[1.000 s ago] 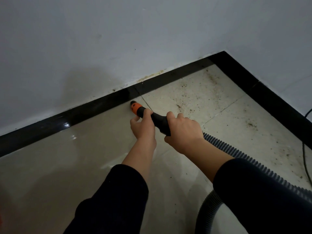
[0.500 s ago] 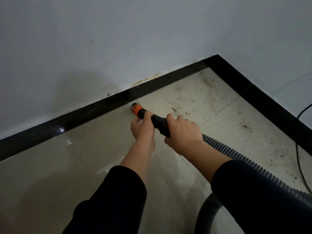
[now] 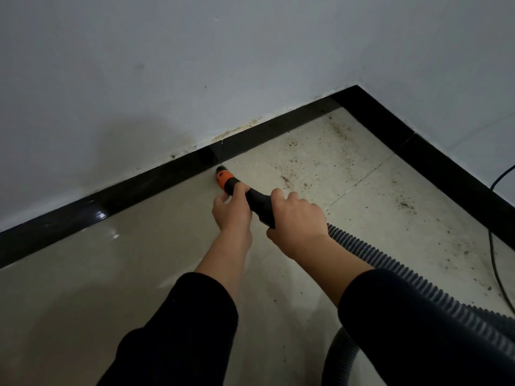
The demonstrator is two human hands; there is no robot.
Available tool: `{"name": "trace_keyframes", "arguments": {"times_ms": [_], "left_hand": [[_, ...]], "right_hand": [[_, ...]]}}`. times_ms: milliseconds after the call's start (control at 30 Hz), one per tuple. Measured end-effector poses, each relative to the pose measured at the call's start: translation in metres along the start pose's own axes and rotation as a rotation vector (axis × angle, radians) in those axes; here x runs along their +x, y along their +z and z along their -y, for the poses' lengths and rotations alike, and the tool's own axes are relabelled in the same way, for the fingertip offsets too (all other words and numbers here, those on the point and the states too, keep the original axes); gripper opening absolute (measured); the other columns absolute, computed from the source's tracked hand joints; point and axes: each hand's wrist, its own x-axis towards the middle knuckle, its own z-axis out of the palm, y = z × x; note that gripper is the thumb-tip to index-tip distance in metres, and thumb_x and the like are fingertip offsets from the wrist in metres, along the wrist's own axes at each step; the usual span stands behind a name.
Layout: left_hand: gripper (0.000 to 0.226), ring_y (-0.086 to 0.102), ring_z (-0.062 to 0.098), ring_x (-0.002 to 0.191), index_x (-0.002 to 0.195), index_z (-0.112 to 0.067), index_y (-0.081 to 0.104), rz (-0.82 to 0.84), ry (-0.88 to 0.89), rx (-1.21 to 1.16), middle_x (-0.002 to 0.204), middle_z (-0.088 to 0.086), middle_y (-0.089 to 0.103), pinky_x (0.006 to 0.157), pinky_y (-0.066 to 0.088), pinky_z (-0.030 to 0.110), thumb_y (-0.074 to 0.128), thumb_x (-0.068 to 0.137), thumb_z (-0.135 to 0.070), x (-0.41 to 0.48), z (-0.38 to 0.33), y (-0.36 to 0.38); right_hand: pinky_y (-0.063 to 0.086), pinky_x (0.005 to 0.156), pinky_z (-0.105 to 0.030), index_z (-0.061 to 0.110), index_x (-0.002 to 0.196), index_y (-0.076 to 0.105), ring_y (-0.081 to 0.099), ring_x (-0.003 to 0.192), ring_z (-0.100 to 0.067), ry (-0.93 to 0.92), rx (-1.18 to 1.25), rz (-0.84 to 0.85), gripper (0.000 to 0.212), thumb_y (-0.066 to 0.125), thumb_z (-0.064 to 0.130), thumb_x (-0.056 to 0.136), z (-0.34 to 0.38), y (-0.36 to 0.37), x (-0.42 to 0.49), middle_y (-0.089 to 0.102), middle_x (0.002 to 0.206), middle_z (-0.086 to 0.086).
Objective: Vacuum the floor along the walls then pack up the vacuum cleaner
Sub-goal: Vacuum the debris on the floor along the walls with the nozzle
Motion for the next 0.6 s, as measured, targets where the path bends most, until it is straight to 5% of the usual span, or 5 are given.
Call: {"name": "trace_keyframes", "arguments": {"times_ms": [233,600], "left_hand": [[0.049,0.064,0.022,0.097,0.125,-0.015,0.056,-0.015,-0.022,0.03,0.11,0.01,0.066,0.094,0.053,0.041,0.068,0.079,-0.025,-0.024,0.017,0.001],[0.039,0.066,0.015,0.082,0.12,-0.011,0.058,-0.003,-0.041,-0.022,0.101,0.012,0.069,0.065,0.052,0.024,0.068,0.084,-0.021,-0.065,0.045,0.0]], "right_hand": [[0.037,0.066,-0.032,0.012,0.123,0.039,0.046,0.078,-0.023,-0.02,-0.022,0.009,0.043,0.06,0.027,0.089,-0.017,-0.001,-0.024,0.055,0.105,-0.009],[0.035,0.068,-0.031,0.009,0.127,0.037,0.059,0.093,-0.026,-0.082,-0.088,-0.001,0.047,0.059,0.028,0.09,-0.048,-0.001,-0.061,0.056,0.11,-0.011]]}}
